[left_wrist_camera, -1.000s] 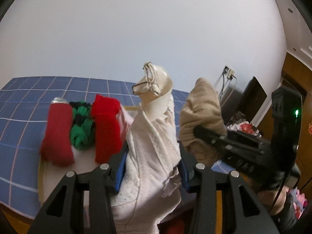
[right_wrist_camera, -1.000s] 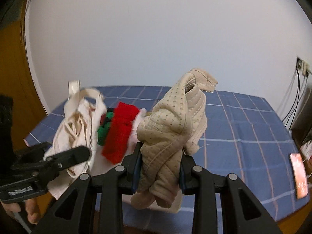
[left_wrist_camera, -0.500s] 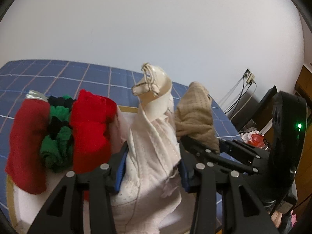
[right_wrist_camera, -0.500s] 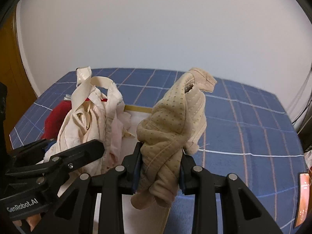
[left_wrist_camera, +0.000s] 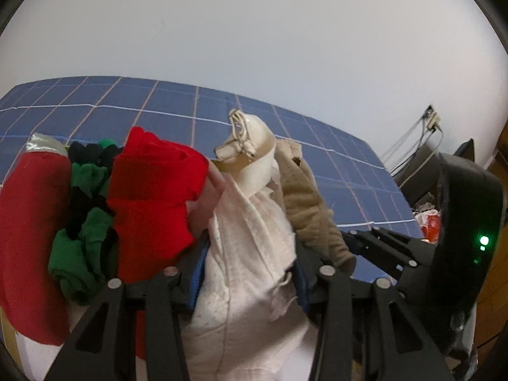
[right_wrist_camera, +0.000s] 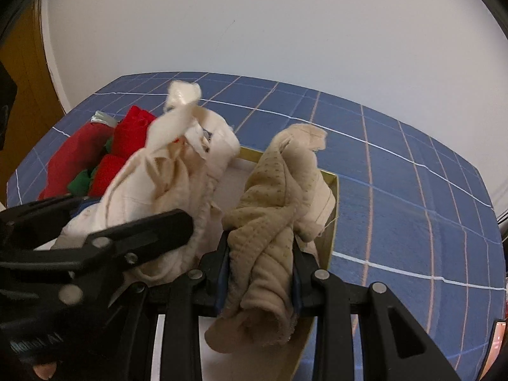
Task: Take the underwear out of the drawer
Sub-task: 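Lower both underwear into the tray and open both tools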
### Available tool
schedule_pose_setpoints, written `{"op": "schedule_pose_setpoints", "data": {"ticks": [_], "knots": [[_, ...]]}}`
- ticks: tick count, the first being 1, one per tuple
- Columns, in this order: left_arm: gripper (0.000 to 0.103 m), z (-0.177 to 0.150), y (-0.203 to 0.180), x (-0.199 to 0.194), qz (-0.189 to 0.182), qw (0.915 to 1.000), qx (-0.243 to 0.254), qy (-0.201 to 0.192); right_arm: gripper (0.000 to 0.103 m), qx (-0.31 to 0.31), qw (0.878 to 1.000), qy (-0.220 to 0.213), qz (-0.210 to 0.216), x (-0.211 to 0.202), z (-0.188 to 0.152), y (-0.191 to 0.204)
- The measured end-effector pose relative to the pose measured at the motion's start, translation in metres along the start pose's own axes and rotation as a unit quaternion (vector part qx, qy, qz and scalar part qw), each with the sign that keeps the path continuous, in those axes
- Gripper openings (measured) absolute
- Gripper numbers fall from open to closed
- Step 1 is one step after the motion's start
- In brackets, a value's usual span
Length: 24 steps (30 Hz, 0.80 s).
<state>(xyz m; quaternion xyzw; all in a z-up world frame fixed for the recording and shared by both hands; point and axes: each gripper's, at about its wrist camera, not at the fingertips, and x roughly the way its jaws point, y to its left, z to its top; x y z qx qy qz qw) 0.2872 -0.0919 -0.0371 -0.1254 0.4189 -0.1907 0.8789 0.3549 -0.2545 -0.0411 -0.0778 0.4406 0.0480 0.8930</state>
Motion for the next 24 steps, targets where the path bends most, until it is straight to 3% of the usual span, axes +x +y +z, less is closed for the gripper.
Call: {"op": "schedule_pose_setpoints", "data": {"ticks": [5,7,9,13,17,20,24], "knots": [[0.055,0.003,-0.001,0.009,0.012,0.9999,0.006,0.001,0.034,0.004,1.0,0.001,0.005,-0.001,0.001,0.0],[0.066,0.003,-0.006,0.011,0.015,0.9998,0.014,0.003,0.036,0.002,1.0,0.001,0.004,-0.001,-0.001,0.001],[0.075,0.003,-0.009,0.012,0.009,0.9998,0.017,0.004,0.044,0.001,1.0,-0.003,0.004,-0.007,-0.012,0.0],[0.086,0.002,-0.014,-0.001,0.011,0.9999,0.009,0.002,0.052,0.022,1.0,-0.013,0.017,-0.014,-0.019,-0.006],[0.103,0.002,-0.012,-0.028,0.017,0.9994,-0.005,-0.028,0.059,0.024,0.999,-0.042,0.008,-0.041,-0.025,-0.002],[0.103,-0.001,-0.016,-0.052,0.044,0.9968,0.007,-0.066,0.062,0.02,0.998,-0.066,-0.005,-0.067,-0.032,0.003],[0.103,-0.011,-0.019,-0.075,0.045,0.9956,0.026,-0.078,0.066,0.028,0.996,-0.082,-0.002,-0.093,-0.044,0.008]]}}
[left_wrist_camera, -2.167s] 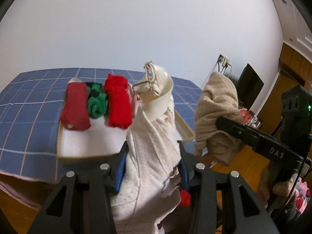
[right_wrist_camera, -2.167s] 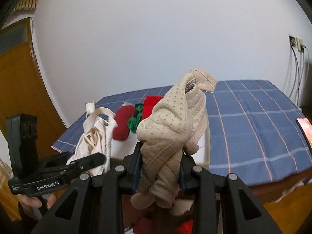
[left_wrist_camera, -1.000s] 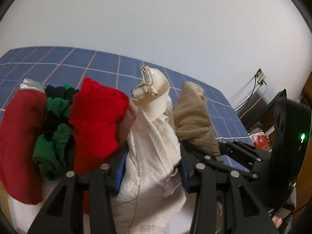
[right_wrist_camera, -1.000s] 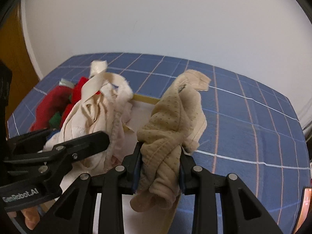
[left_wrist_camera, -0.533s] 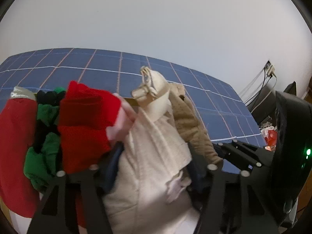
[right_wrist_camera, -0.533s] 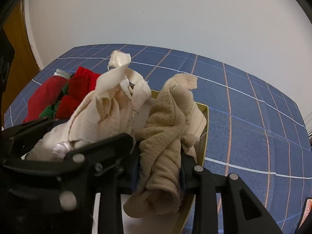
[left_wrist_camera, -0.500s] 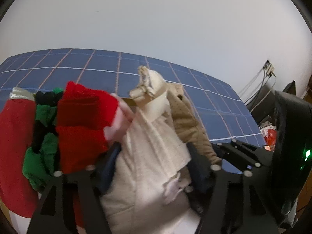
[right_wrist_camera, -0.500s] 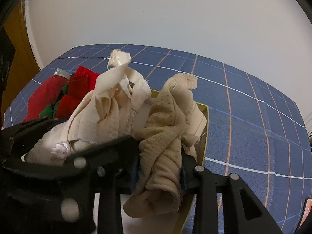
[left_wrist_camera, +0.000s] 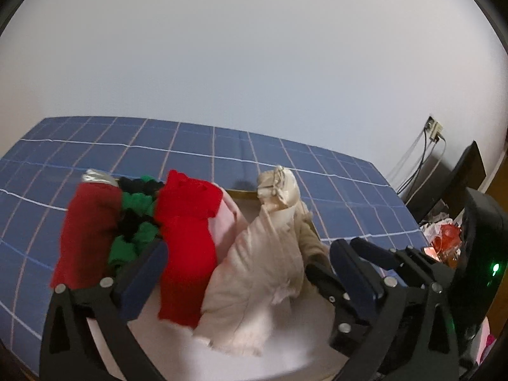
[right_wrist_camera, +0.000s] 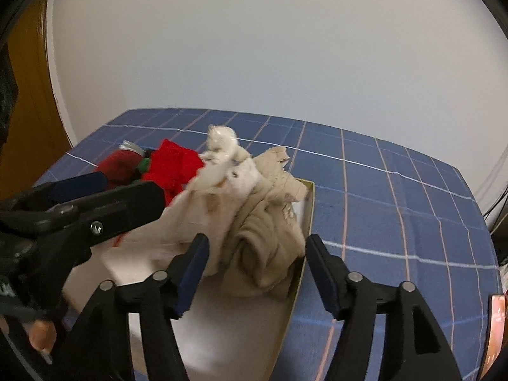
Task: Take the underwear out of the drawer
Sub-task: 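Lower both underwear into the tray and open both tools, then move both tools back down into the open drawer toward red underwear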
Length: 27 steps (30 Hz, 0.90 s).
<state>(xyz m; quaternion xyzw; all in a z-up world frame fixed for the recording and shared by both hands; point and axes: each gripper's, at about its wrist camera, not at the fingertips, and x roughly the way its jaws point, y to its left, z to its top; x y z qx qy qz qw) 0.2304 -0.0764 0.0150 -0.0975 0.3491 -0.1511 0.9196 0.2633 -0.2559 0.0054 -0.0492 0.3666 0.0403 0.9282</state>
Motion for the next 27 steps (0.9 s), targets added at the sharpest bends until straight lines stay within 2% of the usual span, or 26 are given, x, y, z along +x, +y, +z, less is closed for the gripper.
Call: {"op": "schedule_pose_setpoints", "data": {"ticks": [5,10,21,27], "knots": [[0.103,-0.014,-0.001,-0.029,0.007,0.9994,0.03,-0.018,0.066,0.006,1.0,-0.018,0.008,-0.028,-0.017,0.009],[0.103,-0.03,-0.004,-0.052,0.026,0.9971,0.063,-0.031,0.066,0.032,0.999,-0.018,0.033,-0.048,-0.04,0.021],[0.103,-0.066,0.005,-0.089,0.033,0.9963,0.074,-0.028,0.066,0.077,0.995,-0.034,0.047,-0.09,-0.075,0.046],[0.103,-0.086,0.016,-0.117,0.04,0.9944,0.091,-0.036,0.066,0.092,0.994,-0.038,0.041,-0.121,-0.108,0.051]]}}
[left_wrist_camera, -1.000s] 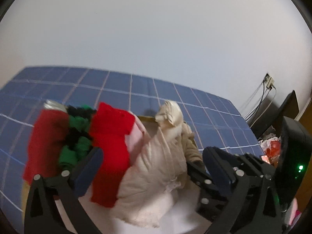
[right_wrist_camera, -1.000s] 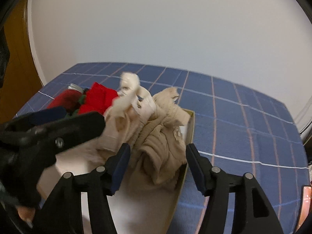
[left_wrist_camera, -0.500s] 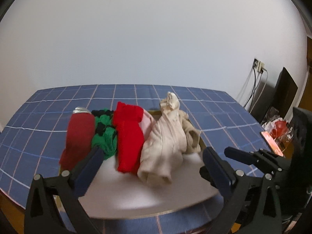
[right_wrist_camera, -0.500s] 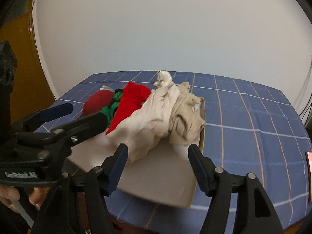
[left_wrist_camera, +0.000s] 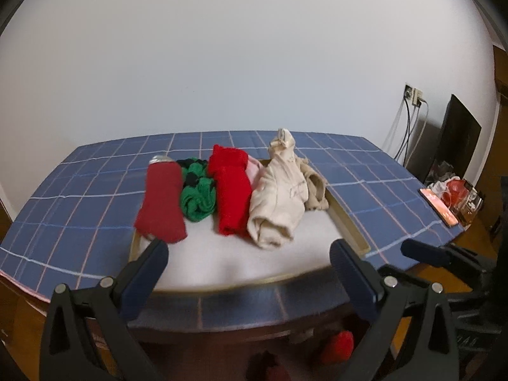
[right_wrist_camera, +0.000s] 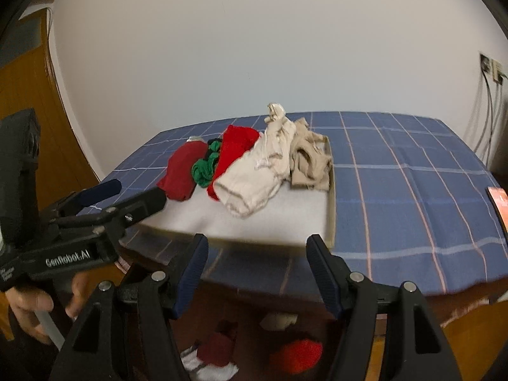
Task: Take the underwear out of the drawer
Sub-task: 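Move both tools back down into the open drawer toward red underwear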
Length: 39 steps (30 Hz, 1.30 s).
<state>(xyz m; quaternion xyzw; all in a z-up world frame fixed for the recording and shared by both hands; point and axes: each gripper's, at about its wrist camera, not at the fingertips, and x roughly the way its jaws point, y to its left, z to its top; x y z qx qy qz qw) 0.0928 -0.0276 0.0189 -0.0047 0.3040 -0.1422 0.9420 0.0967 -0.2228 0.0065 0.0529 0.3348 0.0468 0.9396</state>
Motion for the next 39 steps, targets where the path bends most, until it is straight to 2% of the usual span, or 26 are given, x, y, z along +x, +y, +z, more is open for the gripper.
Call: {"op": "schedule_pose_setpoints", "data": {"ticks": [8,15,23,30,39], "knots": [[0.103,-0.039,0.011,-0.016,-0.024,0.9993,0.011,0.026,0.066,0.02,1.0,0.018,-0.001,-0.021,-0.05,0.001],[0.103,-0.074,0.011,-0.022,-0.015,0.998,0.039,0.047,0.066,0.052,0.998,0.03,0.006,-0.02,-0.083,0.0],[0.103,-0.104,0.022,-0.022,-0.015,0.9972,0.025,0.069,0.066,0.085,0.996,0.029,0.007,-0.021,-0.109,-0.002],[0.103,-0.128,0.022,-0.02,-0.014,0.9963,0.015,0.083,0.066,0.069,0.997,0.016,-0.015,-0.029,-0.123,0.007],[0.103,-0.15,0.016,-0.026,-0.006,0.9953,0.028,0.092,0.066,0.062,0.997,0.0,-0.039,-0.046,-0.148,0.016]]}}
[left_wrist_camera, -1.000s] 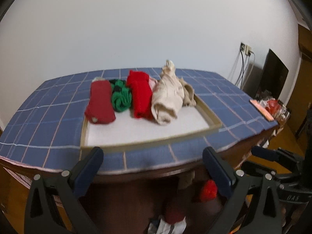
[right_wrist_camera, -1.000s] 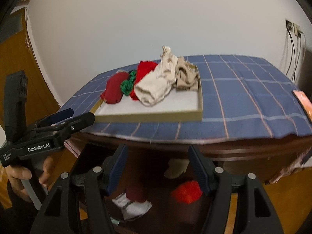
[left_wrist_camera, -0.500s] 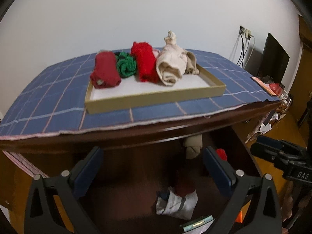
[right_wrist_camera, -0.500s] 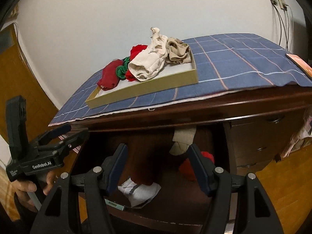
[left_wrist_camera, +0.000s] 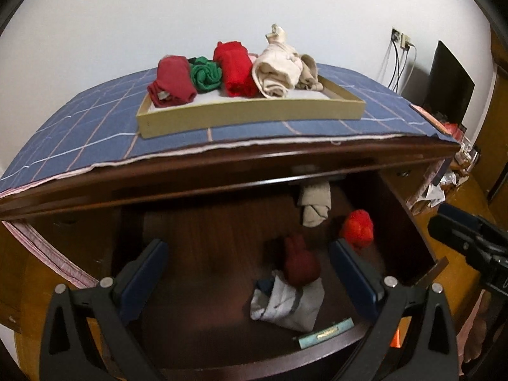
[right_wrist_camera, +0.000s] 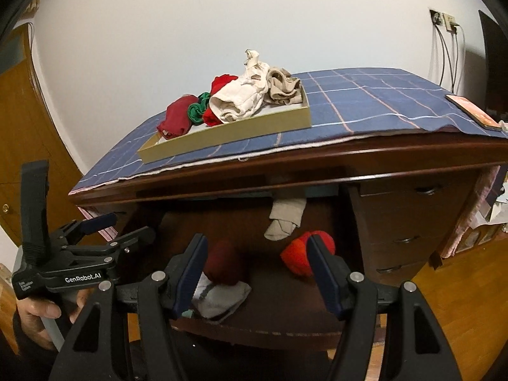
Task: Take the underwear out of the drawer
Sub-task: 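Move both tools back down into the open drawer toward red underwear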
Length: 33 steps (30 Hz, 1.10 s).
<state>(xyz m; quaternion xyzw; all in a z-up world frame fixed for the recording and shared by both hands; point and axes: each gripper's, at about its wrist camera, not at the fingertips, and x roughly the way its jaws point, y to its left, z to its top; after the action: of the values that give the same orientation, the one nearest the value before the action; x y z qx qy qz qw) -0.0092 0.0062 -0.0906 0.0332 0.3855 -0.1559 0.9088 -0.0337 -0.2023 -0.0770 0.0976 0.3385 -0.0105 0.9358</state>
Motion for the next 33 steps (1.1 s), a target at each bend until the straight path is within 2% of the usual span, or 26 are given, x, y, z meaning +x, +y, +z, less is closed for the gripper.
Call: {"op": "schedule_pose_setpoints", "data": {"ticks": [6,16,24,27,33], "knots": [[0.103,-0.013,-0.004,0.0,0.002,0.9999,0.009,0.009,0.066,-0.004,1.0,0.005,-0.016,-0.003,-0.016,-0.002],[0.103,-0.031,-0.004,0.015,0.007,0.9986,0.02,0.048,0.066,0.017,0.999,0.023,-0.031,-0.003,-0.03,-0.023],[0.103,-0.039,0.001,0.032,0.01,0.9961,0.024,0.085,0.066,0.029,0.998,0.045,-0.019,0.007,-0.039,-0.03],[0.103,-0.038,0.003,0.041,0.001,0.9944,0.024,0.103,0.066,0.027,0.998,0.056,-0.018,0.014,-0.041,-0.031],[0.103,-0.016,-0.004,0.06,-0.034,0.9923,0.018,0.118,0.066,0.016,0.997,0.072,-0.012,0.036,-0.028,-0.033]]}}
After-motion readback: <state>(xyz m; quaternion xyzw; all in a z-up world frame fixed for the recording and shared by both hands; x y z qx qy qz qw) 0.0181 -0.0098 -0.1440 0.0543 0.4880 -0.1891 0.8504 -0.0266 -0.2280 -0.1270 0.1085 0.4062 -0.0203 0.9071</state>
